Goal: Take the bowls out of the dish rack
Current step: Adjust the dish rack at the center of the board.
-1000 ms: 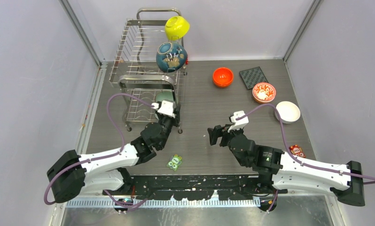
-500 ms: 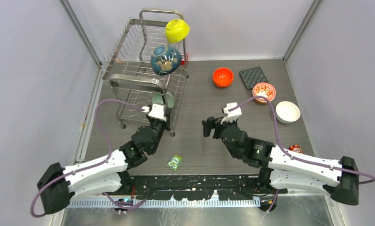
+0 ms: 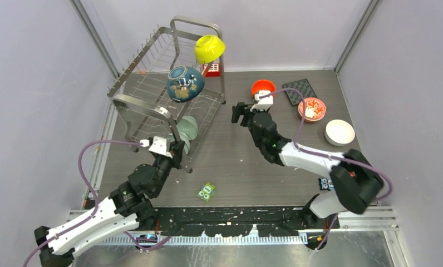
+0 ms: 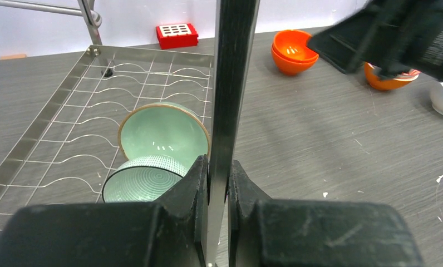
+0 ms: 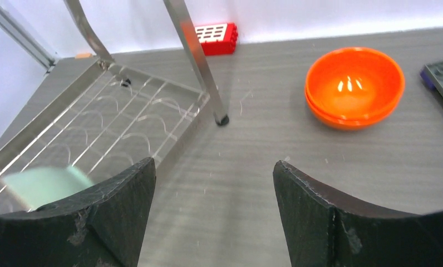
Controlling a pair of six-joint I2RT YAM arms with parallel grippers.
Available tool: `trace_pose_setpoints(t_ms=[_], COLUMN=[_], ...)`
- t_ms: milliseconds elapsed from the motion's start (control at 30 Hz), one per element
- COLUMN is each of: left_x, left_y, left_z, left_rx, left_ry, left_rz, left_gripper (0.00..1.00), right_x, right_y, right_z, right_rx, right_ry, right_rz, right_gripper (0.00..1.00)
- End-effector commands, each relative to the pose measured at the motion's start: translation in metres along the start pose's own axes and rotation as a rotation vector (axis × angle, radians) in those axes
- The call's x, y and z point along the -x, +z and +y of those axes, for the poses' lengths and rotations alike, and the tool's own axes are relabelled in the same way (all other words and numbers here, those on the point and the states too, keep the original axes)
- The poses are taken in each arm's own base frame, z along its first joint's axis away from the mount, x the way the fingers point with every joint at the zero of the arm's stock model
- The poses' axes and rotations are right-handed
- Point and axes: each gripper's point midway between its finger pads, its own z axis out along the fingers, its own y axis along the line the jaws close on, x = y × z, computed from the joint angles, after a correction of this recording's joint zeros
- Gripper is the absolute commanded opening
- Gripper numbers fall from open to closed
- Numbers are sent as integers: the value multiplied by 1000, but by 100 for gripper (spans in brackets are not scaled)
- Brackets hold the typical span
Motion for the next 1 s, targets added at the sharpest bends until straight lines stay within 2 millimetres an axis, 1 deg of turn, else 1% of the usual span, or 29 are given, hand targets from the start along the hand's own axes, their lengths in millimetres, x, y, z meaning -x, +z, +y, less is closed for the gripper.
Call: trace_pose_setpoints(t_ms=[0,100,167,267,333,467,533,600,700,800,967], left_x=[-8,-13,-16,-18,-19,-23,-24,-25,-27,-30,-35], left_y=[-10,-14,-16,-16,-16,-15,-15,-15,-16,-18,-22], left_z=[9,14,16,16,16,15,14,13,13,15,17], left_rx=[44,56,63,68,70,67,66,64,63,67,70], left_ry=[-105,-111,-110,-113,-112,-104,-103,-103,-109,-109,-107], left_rz=[36,53,65,72,77,97,106,113,122,133,156], left_gripper=[0,0,0,0,0,0,0,0,0,0,0], right_x=[70,77,78,75,72,63,61,52,47,46,46], right_y=[48,76,92,115,127,141,148,157,172,183,197], right_z=[25,28,31,37,43,61,64,63,55,49,52], right_rx=[111,146,168,207,241,330,342,333,283,259,267], right_ry=[61,61,48,31,20,-25,-40,-55,-70,-63,-81], right_rz=[-241,-264,-273,-272,-268,-259,-267,-256,-258,-270,-286], right_gripper=[81,81,81,81,81,82,82,83,83,80,75])
